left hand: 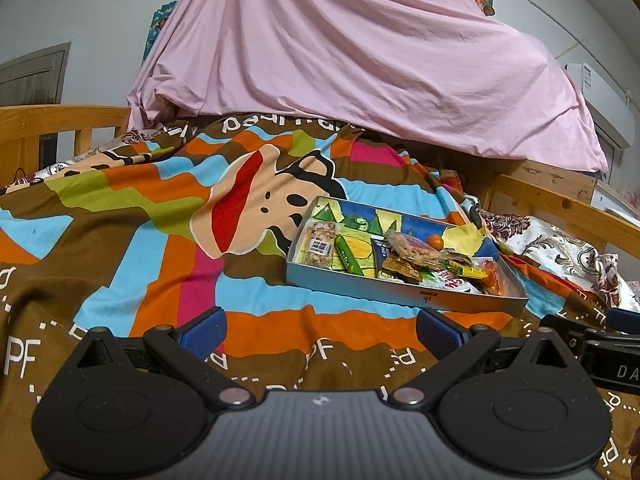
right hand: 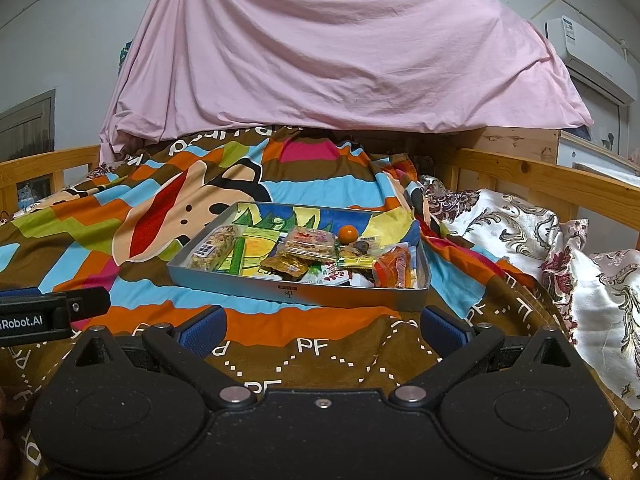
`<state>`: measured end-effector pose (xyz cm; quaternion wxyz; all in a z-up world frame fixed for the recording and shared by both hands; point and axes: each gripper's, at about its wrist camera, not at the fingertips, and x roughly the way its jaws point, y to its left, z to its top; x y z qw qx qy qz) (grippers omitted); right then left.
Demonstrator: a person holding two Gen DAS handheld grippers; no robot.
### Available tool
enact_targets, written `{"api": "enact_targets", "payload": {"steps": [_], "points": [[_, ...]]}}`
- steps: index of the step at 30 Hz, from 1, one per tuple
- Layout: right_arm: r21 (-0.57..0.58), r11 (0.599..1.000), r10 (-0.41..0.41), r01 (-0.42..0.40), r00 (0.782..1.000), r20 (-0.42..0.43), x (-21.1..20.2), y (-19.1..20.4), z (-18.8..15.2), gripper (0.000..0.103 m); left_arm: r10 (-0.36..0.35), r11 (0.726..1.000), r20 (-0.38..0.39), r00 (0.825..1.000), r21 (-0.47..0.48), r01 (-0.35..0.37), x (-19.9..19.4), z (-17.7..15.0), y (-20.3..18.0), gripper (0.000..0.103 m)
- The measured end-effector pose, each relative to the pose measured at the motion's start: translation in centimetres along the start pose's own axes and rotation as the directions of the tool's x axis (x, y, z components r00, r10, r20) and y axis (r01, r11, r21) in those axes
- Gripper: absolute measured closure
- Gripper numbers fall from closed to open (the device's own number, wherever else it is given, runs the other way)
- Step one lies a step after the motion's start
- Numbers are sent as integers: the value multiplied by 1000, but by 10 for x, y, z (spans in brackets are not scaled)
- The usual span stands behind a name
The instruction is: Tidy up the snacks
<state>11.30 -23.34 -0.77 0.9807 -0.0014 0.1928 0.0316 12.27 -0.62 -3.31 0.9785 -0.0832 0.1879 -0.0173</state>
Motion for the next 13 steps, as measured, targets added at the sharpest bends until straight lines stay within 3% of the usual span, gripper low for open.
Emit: {"api": "enact_targets", "payload": {"steps": [13], "points": [[0,1000,0,0,1000,0,0,0,0,1,-7,1000,4,1000,3,7,-1,1,-3,0]]}}
